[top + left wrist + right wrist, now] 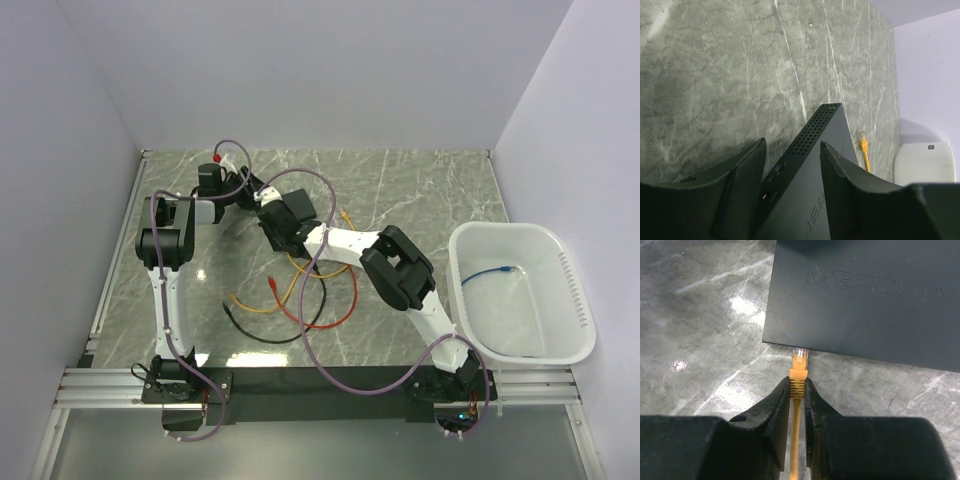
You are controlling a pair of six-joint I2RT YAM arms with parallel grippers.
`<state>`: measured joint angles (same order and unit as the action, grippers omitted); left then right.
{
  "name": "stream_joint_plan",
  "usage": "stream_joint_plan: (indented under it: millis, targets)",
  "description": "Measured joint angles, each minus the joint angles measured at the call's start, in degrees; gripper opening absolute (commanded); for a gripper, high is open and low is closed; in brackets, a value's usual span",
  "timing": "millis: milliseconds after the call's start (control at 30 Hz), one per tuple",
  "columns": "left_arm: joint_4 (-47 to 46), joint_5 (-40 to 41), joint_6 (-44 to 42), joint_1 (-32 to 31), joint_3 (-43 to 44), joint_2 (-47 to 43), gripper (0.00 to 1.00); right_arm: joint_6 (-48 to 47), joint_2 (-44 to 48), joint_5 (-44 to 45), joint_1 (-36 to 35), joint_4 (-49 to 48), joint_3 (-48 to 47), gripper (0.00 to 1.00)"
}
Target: Insert the plug into the switch port
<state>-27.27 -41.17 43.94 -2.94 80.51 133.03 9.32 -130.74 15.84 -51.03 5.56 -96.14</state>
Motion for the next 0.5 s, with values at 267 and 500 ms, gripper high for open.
stream_joint_plan:
  millis: [267, 500]
  targets:
    - [-0.4, -0.3, -1.3, -0.2, 0.1, 0.4, 0.48, 0.0, 0.0, -0.1, 0.0, 0.1, 0.0, 0.0]
    - [-5.4, -0.9, -1.3, -0.2, -2.6, 0.6, 0.44, 0.3, 0.0, -0.3, 0.0, 0.5, 0.1, 0.0]
